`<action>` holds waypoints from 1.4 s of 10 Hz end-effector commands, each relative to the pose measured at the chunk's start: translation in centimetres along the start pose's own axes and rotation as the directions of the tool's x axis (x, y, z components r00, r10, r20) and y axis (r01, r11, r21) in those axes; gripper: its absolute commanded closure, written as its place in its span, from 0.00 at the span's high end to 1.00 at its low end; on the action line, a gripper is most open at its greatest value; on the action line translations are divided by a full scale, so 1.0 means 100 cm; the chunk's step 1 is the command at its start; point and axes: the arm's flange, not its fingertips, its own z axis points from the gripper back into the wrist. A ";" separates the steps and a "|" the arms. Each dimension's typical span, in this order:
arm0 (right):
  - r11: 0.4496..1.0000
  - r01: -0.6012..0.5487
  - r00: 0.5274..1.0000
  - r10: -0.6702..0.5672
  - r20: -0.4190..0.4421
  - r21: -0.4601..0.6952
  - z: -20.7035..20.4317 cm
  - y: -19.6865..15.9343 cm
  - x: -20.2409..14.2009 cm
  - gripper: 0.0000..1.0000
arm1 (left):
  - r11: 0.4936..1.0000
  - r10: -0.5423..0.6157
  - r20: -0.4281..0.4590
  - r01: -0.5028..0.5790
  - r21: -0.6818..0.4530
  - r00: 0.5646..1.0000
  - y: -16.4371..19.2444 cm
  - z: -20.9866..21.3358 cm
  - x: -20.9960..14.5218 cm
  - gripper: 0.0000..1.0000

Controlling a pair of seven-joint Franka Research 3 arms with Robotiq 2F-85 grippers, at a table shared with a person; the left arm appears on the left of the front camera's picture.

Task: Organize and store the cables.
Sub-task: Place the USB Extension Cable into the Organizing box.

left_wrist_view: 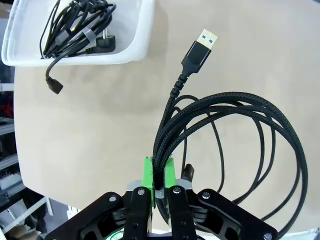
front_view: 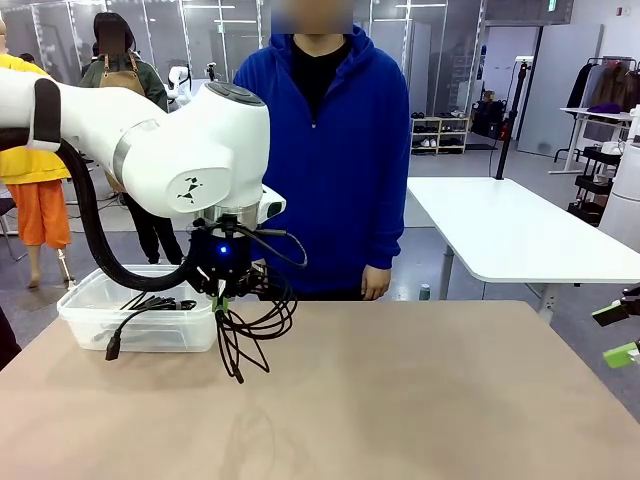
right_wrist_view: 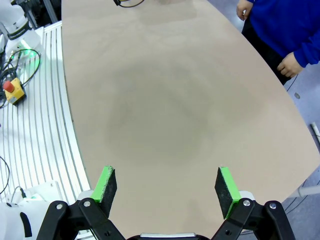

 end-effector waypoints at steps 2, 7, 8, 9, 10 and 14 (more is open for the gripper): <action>1.000 0.004 1.000 -0.004 0.011 0.000 0.000 0.001 0.001 1.00 | 1.000 0.000 0.000 0.000 0.000 1.000 0.000 0.000 0.000 0.10; 1.000 0.004 1.000 -0.004 0.011 0.000 0.000 0.001 0.001 1.00 | 0.960 -0.167 0.139 0.193 -0.202 0.976 0.129 0.043 0.099 0.10; 1.000 0.004 1.000 -0.004 0.011 0.000 0.000 0.001 0.001 1.00 | 0.963 -0.152 0.153 0.181 -0.200 0.976 0.161 0.024 0.116 0.10; 1.000 0.004 1.000 -0.004 0.011 0.000 0.000 0.001 0.001 1.00 | 0.963 -0.100 0.131 0.129 -0.237 0.986 0.191 0.007 0.135 0.10; 1.000 0.004 1.000 -0.004 0.011 0.000 0.000 0.001 0.001 1.00 | 0.965 -0.072 0.094 0.094 -0.245 0.993 0.211 -0.003 0.145 0.10; 1.000 0.004 1.000 -0.004 0.011 0.000 0.000 0.001 0.001 1.00 | 0.962 0.154 -0.020 -0.154 -0.225 0.988 0.237 -0.089 0.190 0.10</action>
